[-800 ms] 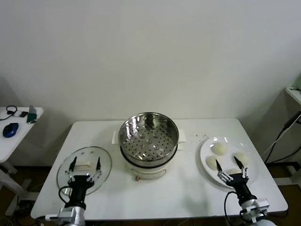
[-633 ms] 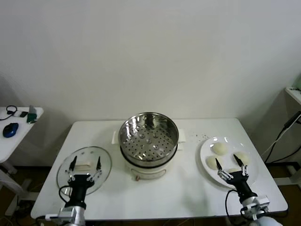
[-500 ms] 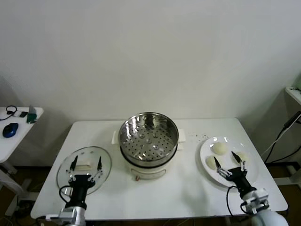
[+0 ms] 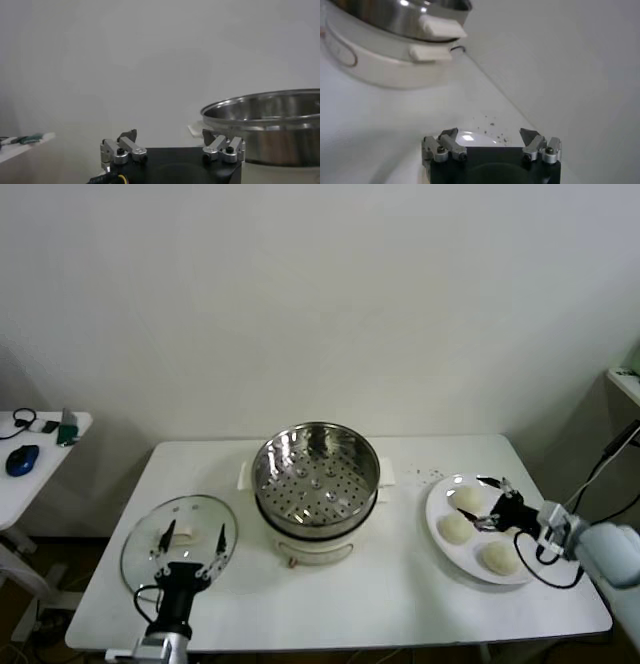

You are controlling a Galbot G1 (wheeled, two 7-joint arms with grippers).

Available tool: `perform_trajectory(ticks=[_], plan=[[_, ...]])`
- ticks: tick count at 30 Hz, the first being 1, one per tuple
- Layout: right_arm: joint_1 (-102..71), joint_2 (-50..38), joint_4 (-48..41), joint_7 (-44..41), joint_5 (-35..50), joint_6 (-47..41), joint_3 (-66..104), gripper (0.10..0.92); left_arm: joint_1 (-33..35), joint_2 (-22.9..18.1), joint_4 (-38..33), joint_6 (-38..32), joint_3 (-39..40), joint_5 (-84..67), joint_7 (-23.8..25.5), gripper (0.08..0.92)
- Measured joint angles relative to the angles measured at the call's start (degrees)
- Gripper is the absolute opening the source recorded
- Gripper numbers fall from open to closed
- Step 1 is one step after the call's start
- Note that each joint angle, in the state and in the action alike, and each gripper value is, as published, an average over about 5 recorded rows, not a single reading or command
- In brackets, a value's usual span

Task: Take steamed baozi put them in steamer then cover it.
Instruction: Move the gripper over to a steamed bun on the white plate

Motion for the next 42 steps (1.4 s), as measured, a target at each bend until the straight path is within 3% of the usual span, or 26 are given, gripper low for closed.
perform_trajectory(ticks=[8, 17, 29, 42], plan=[[25.85, -3.62, -10.80, -12.45, -5.70, 2.24, -23.99, 0.823, 0.12, 0.27, 0.16, -0.02, 1.32, 0.60, -0.40, 0.823], [45.52, -0.10, -24.65, -19.41, -12.27, 6.22, -44.12, 0.823, -1.21, 0.72, 0.09, 1.61, 1.33, 0.75, -1.82, 0.823], [53.37, 9.11, -39.67, -22.50, -16.16, 9.54, -54.36, 0.823, -2.78, 1.78, -0.21, 4.16, 0.25, 0.41, -2.99, 0.823], [54.44, 16.95, -49.33, -22.84, -17.70, 10.97, -56.99, 0.823, -2.98, 2.23, -0.34, 5.33, -0.72, -0.13, -3.48, 0.823]])
